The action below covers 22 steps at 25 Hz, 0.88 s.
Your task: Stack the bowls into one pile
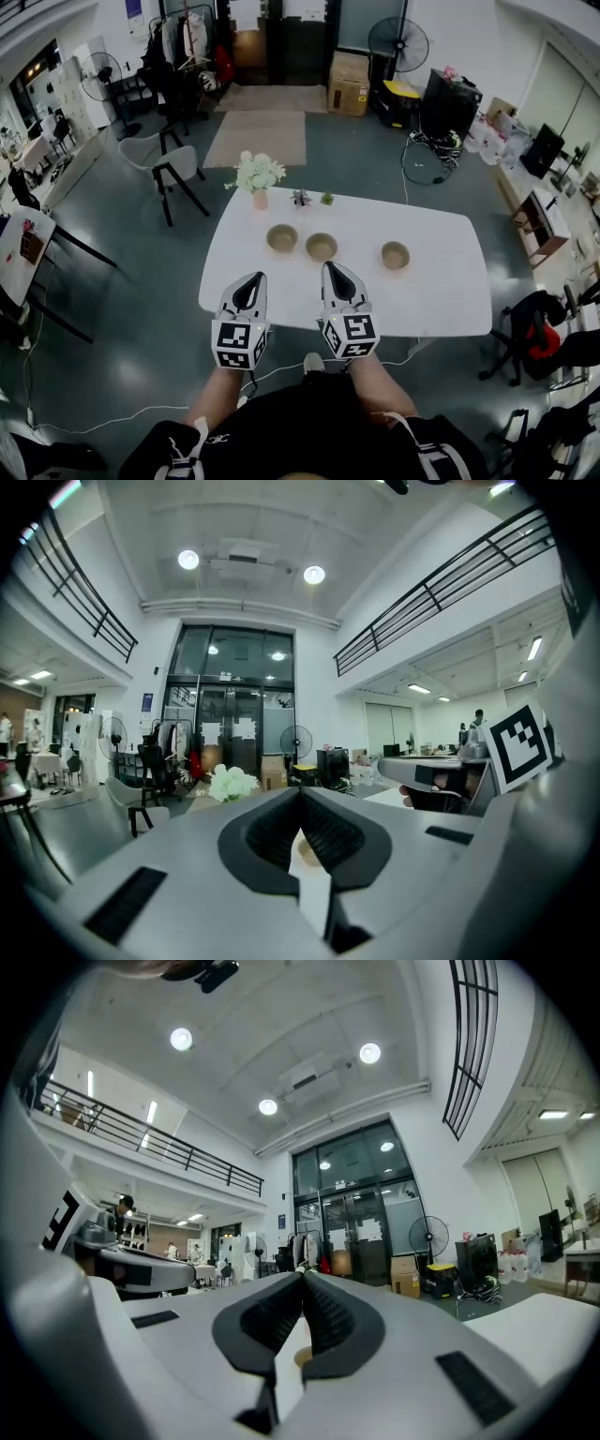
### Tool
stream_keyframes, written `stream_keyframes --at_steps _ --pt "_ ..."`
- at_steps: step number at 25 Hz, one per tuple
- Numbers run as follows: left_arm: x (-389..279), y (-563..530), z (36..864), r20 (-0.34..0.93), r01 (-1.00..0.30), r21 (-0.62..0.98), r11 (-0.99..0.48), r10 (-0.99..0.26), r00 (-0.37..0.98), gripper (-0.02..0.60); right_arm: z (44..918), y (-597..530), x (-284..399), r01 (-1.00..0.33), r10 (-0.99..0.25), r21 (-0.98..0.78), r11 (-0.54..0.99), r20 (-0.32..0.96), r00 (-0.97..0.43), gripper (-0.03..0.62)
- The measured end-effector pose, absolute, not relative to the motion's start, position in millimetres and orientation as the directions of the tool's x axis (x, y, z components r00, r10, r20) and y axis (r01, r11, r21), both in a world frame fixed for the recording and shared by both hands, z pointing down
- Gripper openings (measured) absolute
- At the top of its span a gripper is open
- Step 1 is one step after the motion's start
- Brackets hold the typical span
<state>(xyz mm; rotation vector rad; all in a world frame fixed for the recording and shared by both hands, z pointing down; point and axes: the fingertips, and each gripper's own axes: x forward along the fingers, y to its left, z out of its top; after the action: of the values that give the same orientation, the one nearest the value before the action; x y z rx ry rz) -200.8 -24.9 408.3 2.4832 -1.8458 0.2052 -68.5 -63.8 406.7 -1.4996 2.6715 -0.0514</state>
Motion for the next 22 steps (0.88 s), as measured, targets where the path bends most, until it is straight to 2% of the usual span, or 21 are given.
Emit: stream_keyframes --at_steps 9,22 --pt "-188 -181 389 0.130 -0.970 -0.053 -0.236 -0.965 0.227 0.012 386 -220 -55 -0.819 -0.821 -0.056 0.571 -0.053 -0.569 0.015" --pt "-231 -261 398 0.149 -0.971 -0.043 -0.236 -0.962 0.227 0.012 390 -305 -86 -0.841 -0.841 -0.016 0.541 -0.037 -0.540 0.015"
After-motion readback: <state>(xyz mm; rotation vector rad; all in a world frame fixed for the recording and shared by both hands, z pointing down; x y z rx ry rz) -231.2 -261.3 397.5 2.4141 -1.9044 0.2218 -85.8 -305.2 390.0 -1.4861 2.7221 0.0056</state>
